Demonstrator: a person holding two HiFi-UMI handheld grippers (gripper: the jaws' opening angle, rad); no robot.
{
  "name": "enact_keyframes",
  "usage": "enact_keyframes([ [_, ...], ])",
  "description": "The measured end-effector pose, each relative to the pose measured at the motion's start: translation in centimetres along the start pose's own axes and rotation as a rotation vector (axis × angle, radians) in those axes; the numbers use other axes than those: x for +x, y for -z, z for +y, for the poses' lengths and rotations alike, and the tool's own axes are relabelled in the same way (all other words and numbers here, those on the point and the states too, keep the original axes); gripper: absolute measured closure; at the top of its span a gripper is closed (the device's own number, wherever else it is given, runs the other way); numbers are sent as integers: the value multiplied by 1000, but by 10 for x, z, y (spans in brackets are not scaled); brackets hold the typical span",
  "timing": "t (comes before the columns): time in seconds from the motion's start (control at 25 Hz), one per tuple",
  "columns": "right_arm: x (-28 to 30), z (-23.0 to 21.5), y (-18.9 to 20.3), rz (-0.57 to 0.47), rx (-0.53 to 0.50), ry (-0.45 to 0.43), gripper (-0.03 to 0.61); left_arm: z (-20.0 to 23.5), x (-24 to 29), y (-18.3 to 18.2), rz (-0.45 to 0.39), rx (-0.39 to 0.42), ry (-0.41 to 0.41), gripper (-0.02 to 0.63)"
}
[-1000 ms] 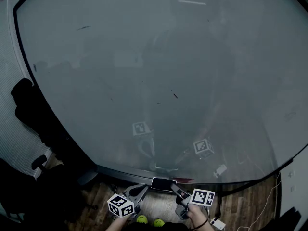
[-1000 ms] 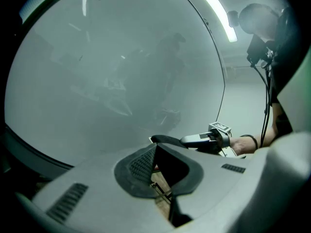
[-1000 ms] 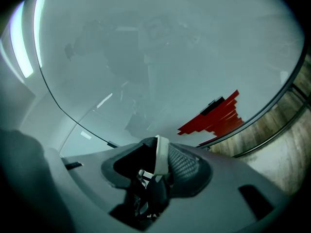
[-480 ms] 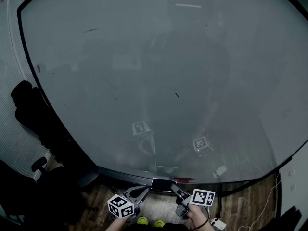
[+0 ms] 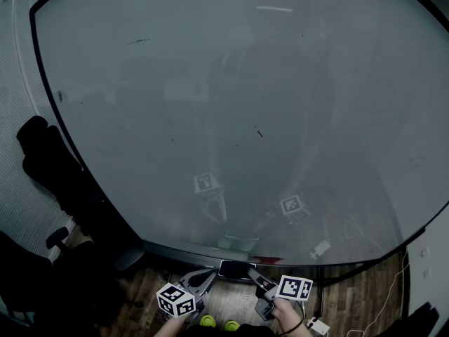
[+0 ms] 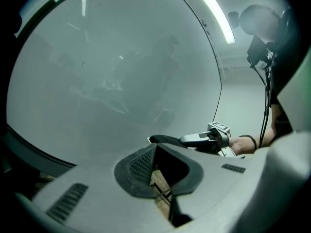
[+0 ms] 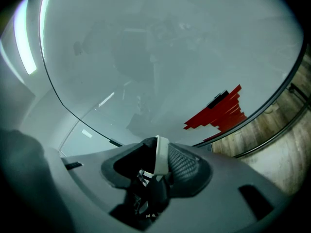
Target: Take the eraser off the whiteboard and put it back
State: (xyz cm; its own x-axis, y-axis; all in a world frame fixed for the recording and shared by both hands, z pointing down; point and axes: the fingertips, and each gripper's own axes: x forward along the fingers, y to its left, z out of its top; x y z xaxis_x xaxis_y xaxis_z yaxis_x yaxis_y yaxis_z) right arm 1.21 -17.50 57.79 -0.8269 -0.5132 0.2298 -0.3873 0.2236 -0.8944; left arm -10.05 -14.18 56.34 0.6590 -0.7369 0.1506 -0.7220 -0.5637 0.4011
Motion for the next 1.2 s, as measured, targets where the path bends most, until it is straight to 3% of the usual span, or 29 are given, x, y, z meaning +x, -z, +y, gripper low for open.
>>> enact_keyframes([
  [1.2, 9, -31, -5, 23, 34, 40, 410, -11, -10, 3, -18, -10, -12, 607],
])
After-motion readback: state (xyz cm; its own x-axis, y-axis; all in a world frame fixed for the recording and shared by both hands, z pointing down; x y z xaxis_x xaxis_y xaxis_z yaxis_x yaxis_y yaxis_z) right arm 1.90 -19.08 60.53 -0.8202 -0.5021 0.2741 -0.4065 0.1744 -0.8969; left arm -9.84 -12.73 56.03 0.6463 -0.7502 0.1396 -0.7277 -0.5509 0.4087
